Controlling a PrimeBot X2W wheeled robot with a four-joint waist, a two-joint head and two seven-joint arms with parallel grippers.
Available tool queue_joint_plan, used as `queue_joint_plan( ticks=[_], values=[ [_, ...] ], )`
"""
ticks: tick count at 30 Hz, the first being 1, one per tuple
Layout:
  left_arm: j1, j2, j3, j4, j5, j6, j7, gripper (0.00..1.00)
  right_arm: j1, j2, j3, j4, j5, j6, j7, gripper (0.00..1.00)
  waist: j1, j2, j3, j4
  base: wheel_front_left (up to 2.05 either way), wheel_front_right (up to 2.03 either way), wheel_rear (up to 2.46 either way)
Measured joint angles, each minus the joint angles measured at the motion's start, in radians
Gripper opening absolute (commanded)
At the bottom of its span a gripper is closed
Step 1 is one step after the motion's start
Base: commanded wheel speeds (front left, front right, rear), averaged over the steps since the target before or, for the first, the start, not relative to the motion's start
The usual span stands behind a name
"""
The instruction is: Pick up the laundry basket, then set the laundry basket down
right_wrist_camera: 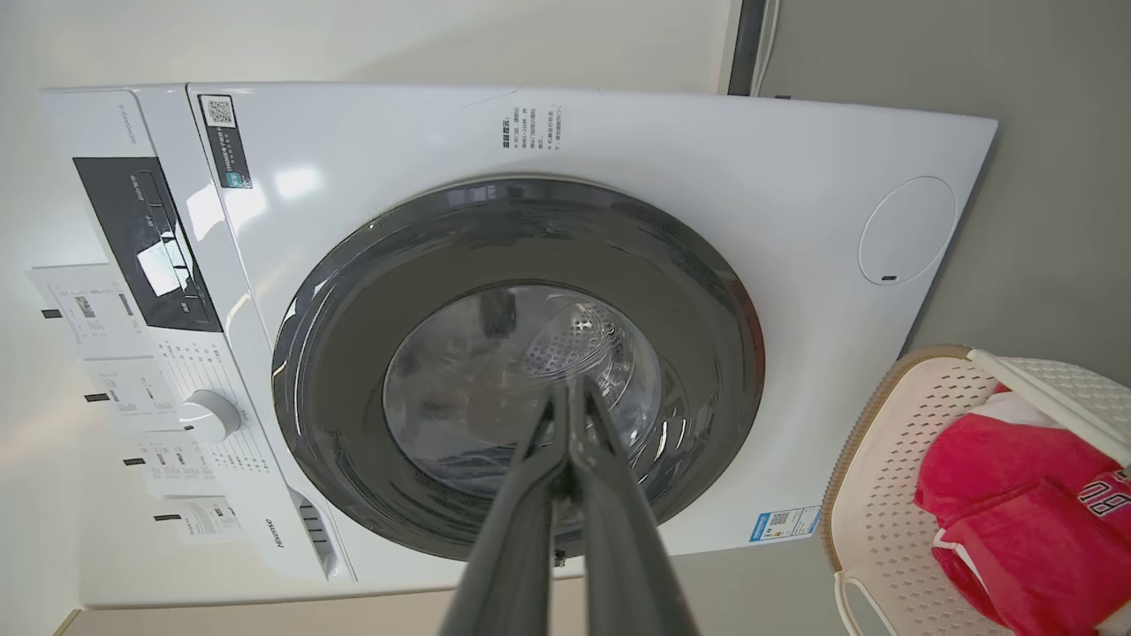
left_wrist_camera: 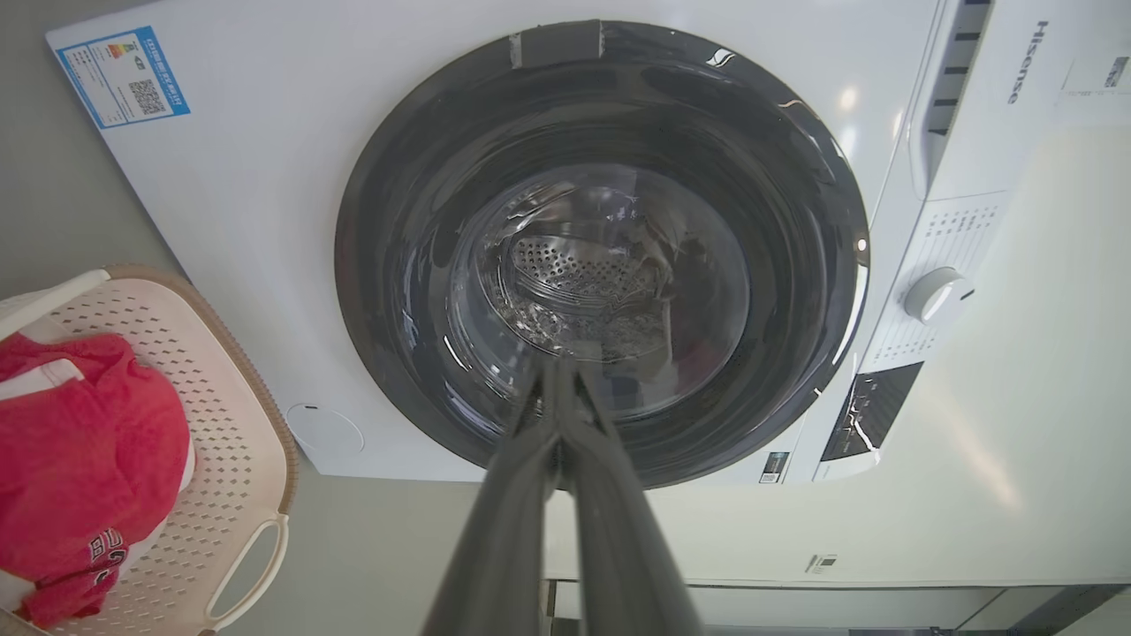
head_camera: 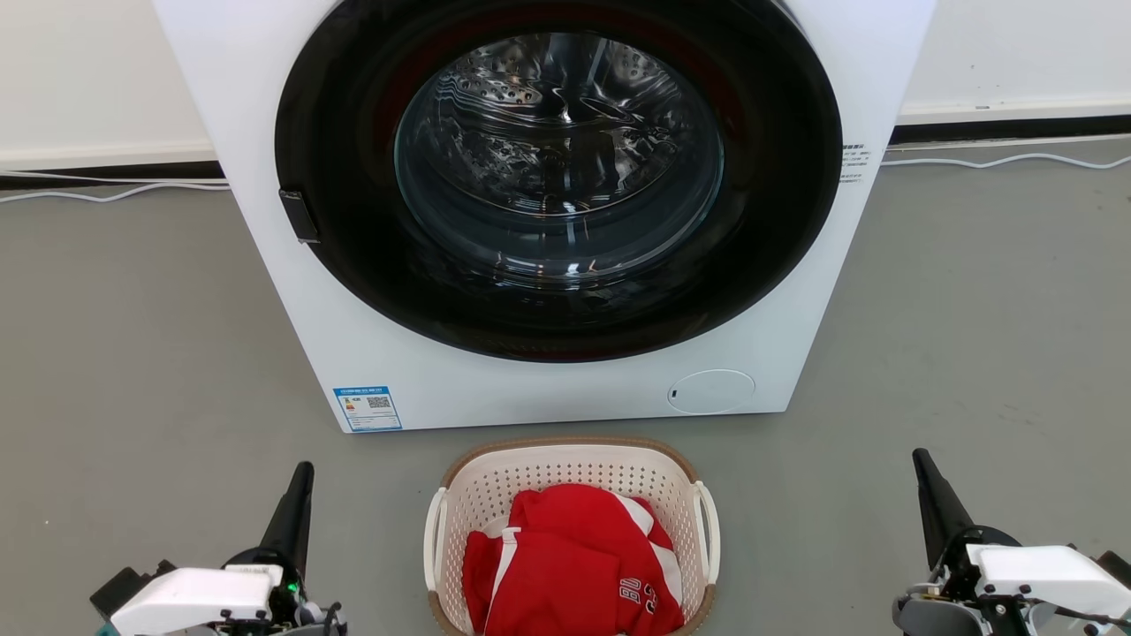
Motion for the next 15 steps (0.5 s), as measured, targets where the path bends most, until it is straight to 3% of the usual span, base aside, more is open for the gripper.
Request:
queue_joint_plan(
  ticks=[7,15],
  values=[
    [-0.001,-0.002,0.0,-0.01,-0.071,-0.003,0.015,0.0,-0.002,0.0,-0.003,0.0,0.076,0.0,0.014,0.0,0.0,0.0,-0.001,0.001,0.0,0.0,0.0],
    [-0.001,-0.002,0.0,-0.01,-0.072,-0.004,0.015,0.0,-0.002,0.0,-0.008,0.0,0.077,0.0,0.02,0.0,0.0,0.0,-0.001,0.001,0.0,0.0,0.0]
  ],
)
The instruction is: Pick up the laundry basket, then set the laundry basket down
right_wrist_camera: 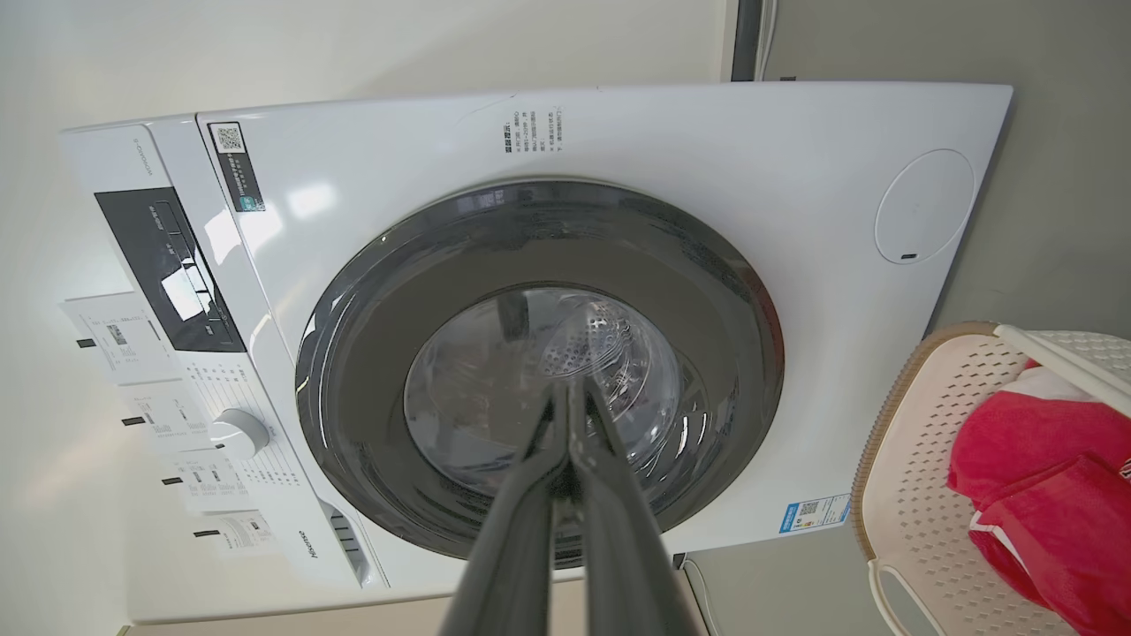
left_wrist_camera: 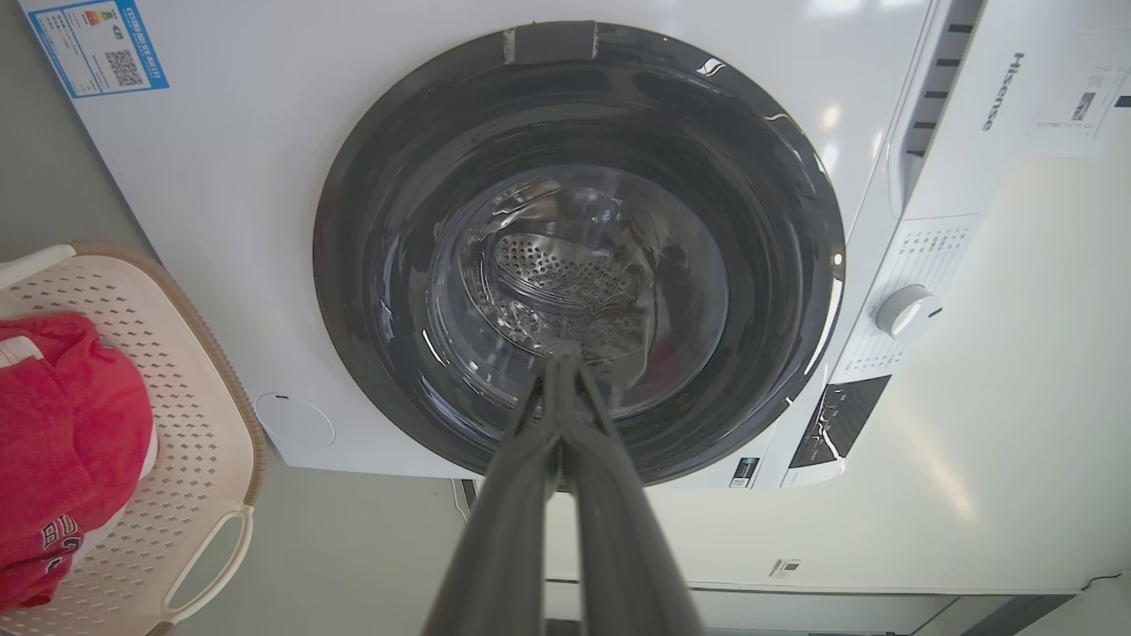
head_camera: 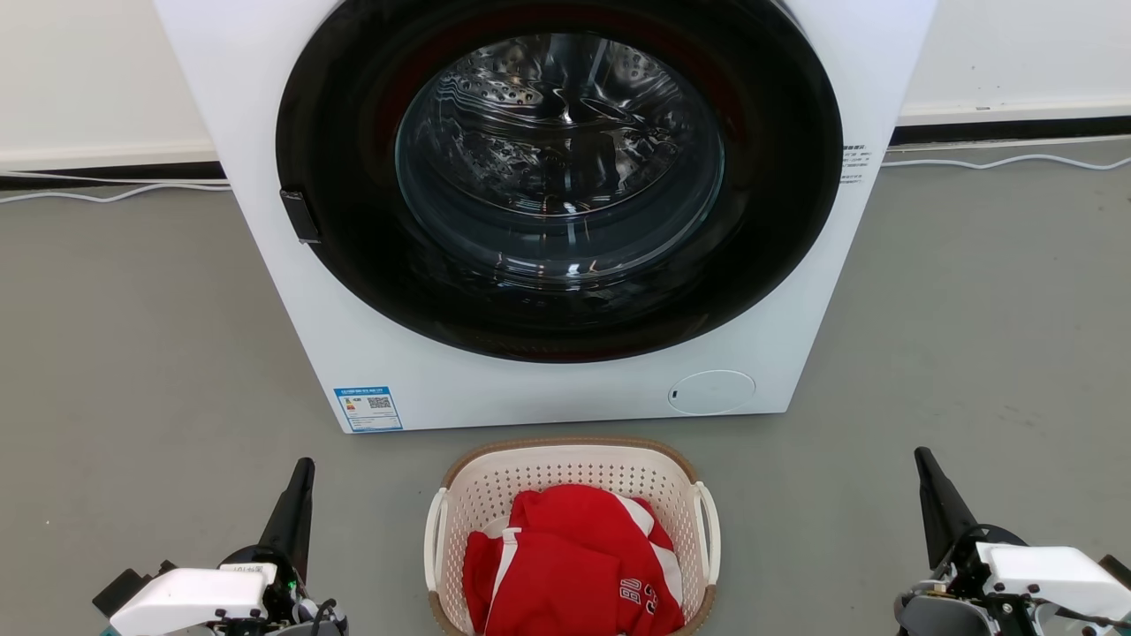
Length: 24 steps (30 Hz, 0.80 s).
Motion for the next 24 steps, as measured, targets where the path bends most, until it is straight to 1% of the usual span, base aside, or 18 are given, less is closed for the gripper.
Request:
queue_joint_plan(
  ticks=[24],
  values=[
    [0.0,0.0,0.0,0.0,0.0,0.0,0.0,0.0,0.0,0.001,-0.012,0.0,0.0,0.0,0.001,0.0,0.0,0.0,0.0,0.0,0.0,0.0,0.0]
  ],
)
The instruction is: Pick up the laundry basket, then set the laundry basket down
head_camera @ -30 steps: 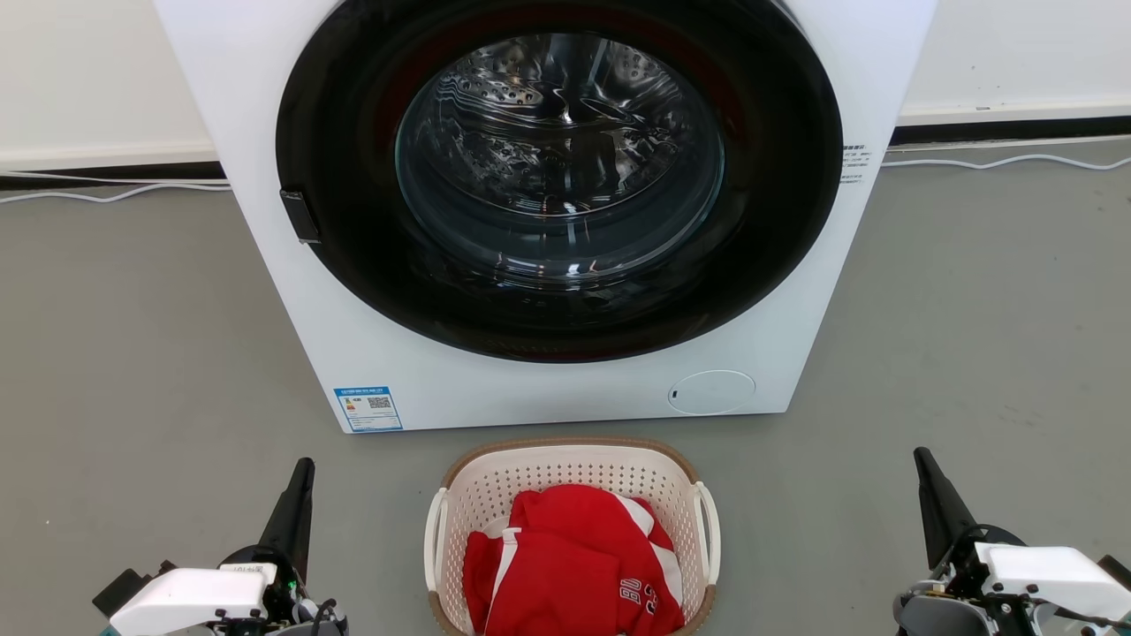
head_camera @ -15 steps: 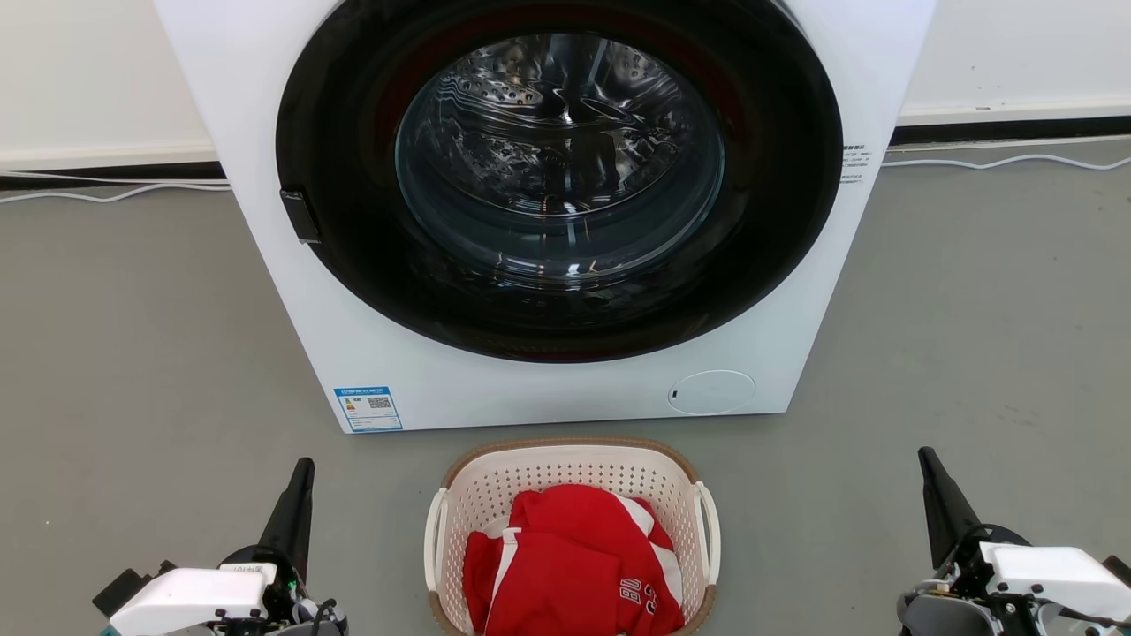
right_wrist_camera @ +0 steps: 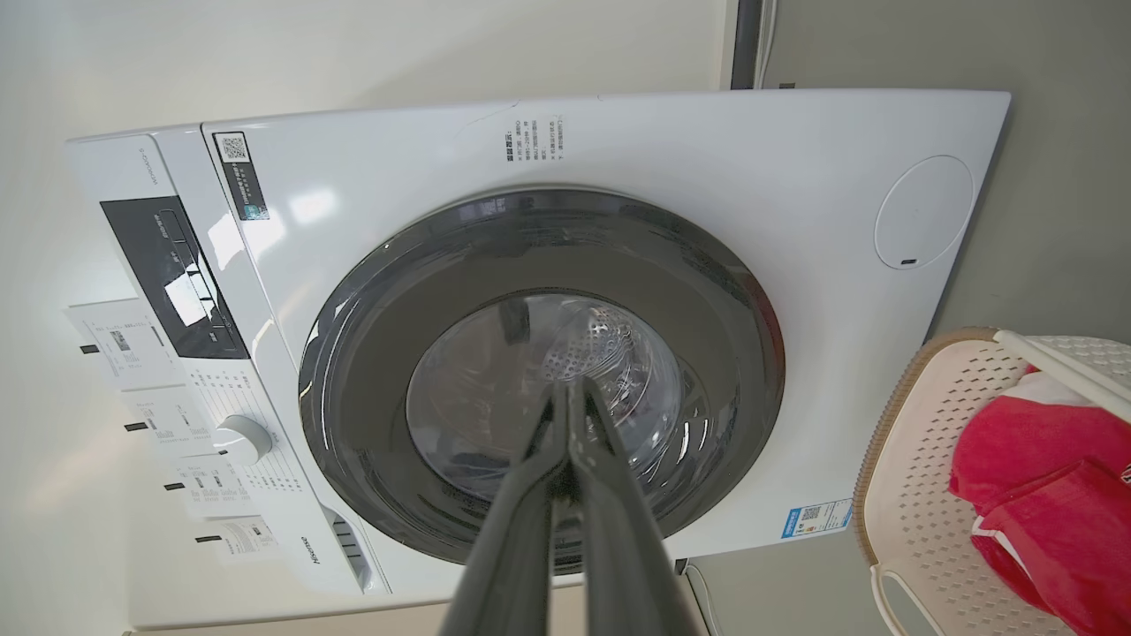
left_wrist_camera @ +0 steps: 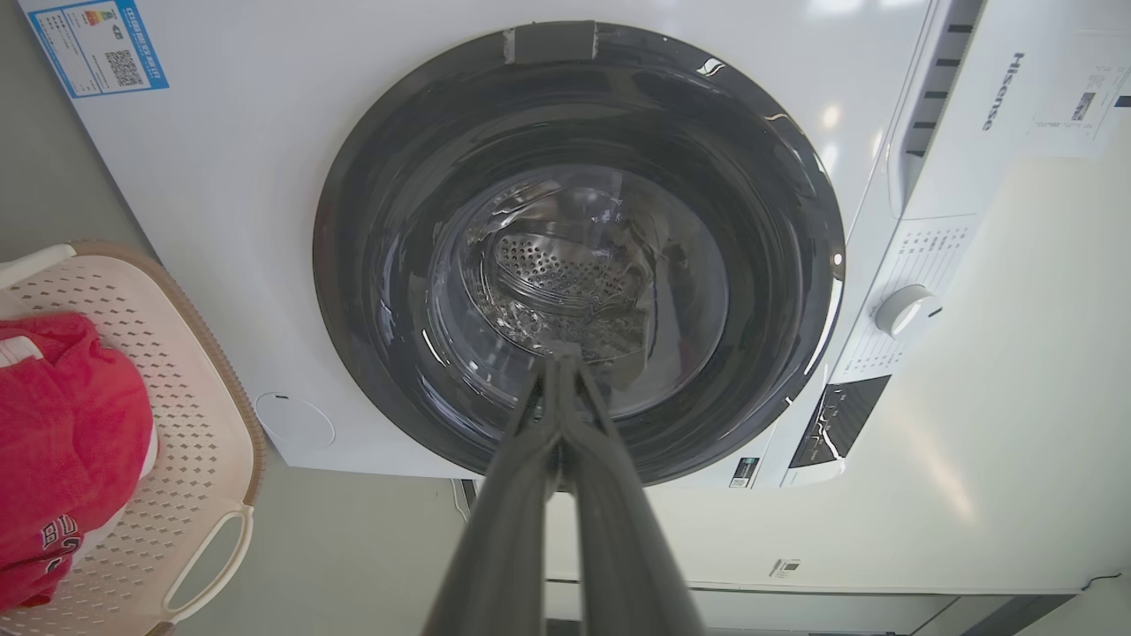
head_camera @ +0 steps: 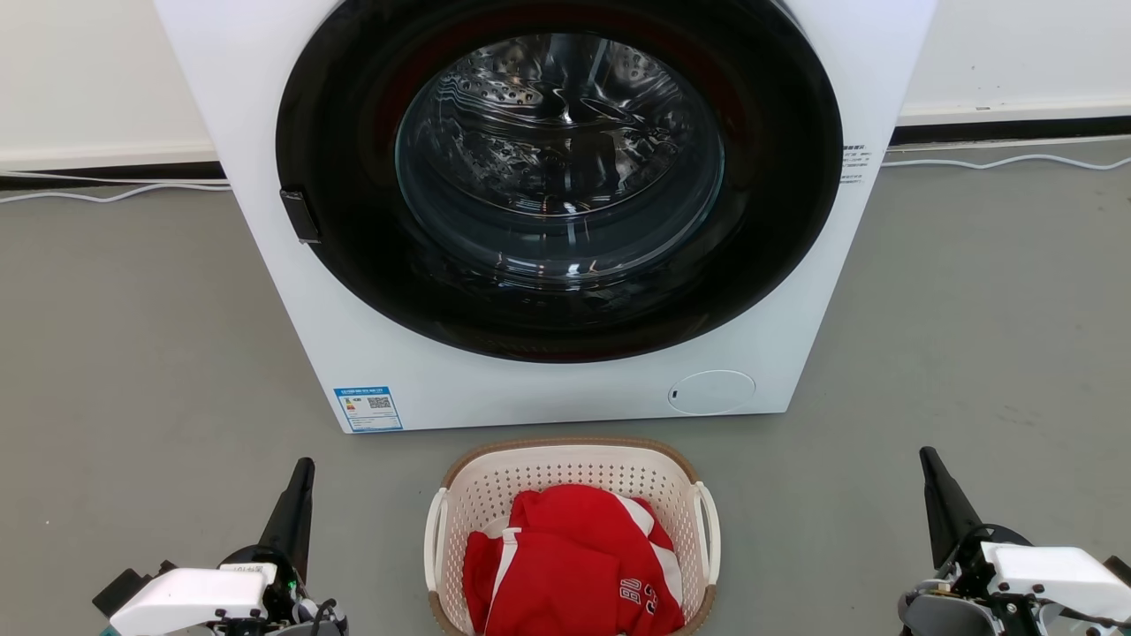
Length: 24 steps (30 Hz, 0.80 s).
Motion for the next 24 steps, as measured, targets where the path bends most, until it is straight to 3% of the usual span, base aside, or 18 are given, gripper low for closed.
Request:
queue_joint_plan(
  ticks=[24],
  values=[
    [0.0,0.0,0.0,0.0,0.0,0.0,0.0,0.0,0.0,0.002,-0.004,0.0,0.0,0.0,0.003,0.0,0.0,0.0,0.0,0.0,0.0,0.0,0.0]
  ],
)
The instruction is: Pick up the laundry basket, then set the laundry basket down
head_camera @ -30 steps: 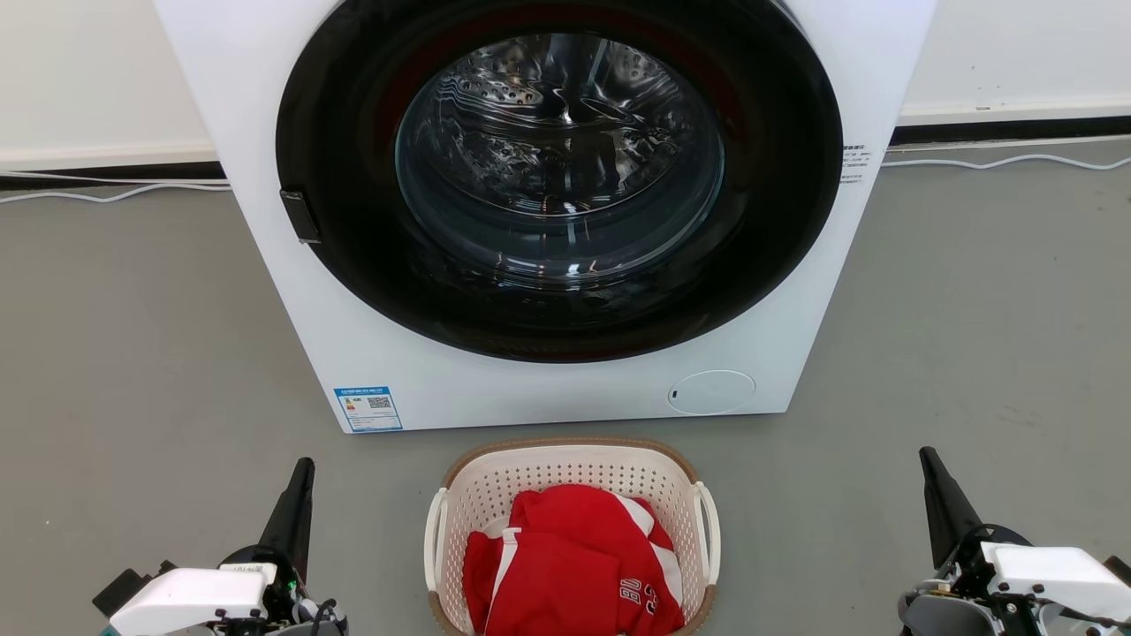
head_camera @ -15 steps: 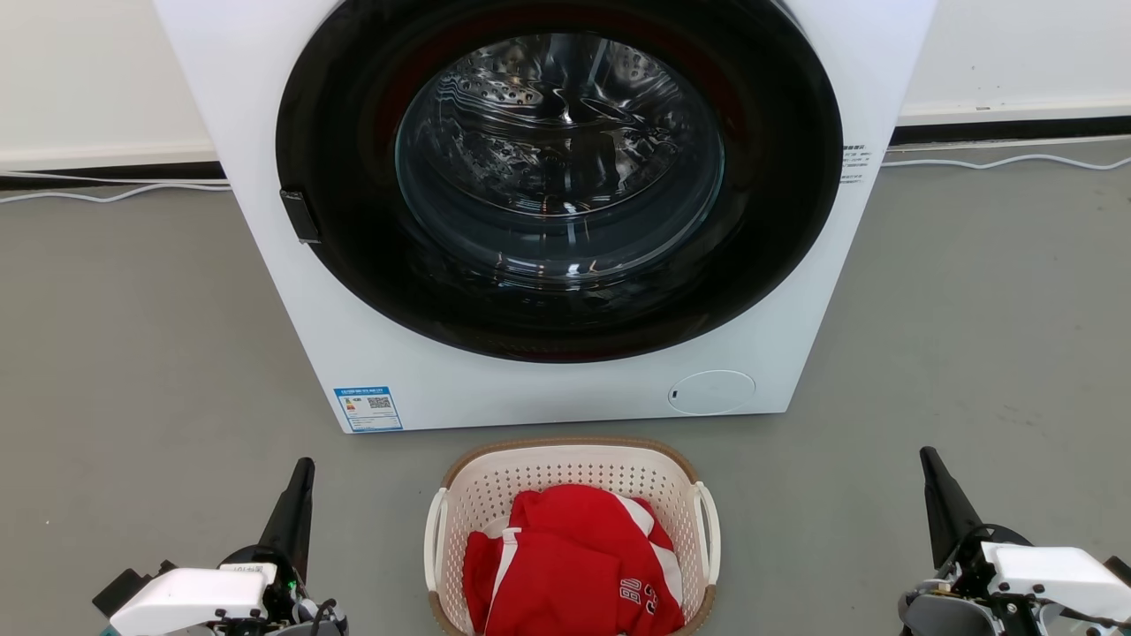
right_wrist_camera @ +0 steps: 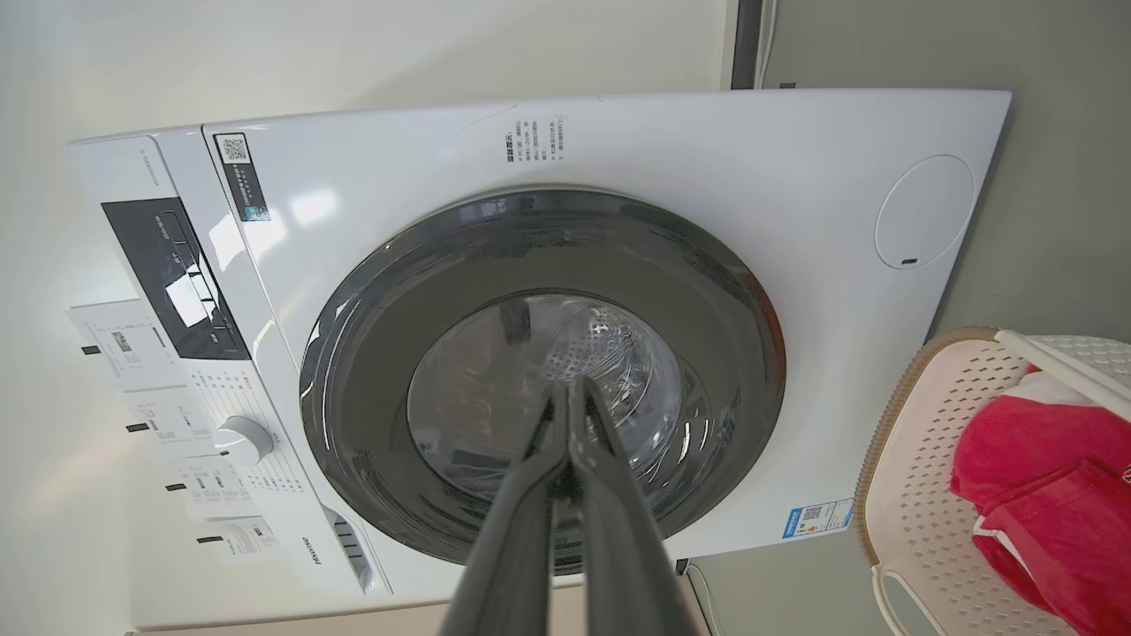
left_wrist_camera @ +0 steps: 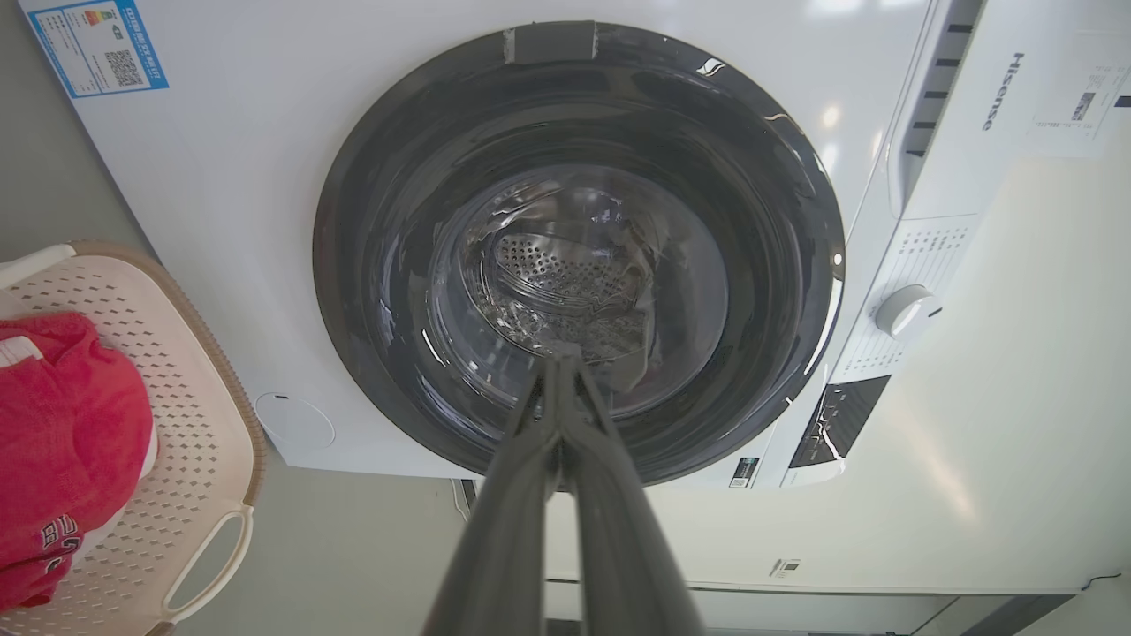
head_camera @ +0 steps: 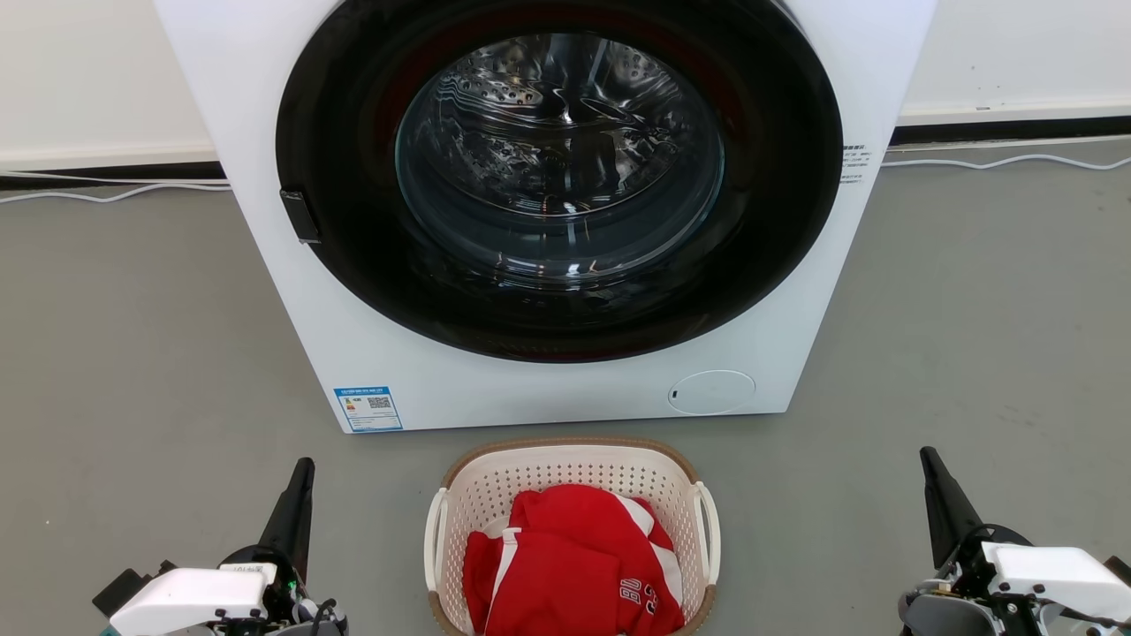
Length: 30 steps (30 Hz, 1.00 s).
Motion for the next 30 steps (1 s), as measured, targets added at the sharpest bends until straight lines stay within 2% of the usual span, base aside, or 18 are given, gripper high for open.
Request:
queue_joint_plan(
  ticks=[30],
  values=[
    [0.0,0.0,0.0,0.0,0.0,0.0,0.0,0.0,0.0,0.001,-0.002,0.0,0.0,0.0,0.008,0.0,0.0,0.0,0.0,0.0,0.0,0.0,0.0]
  ],
)
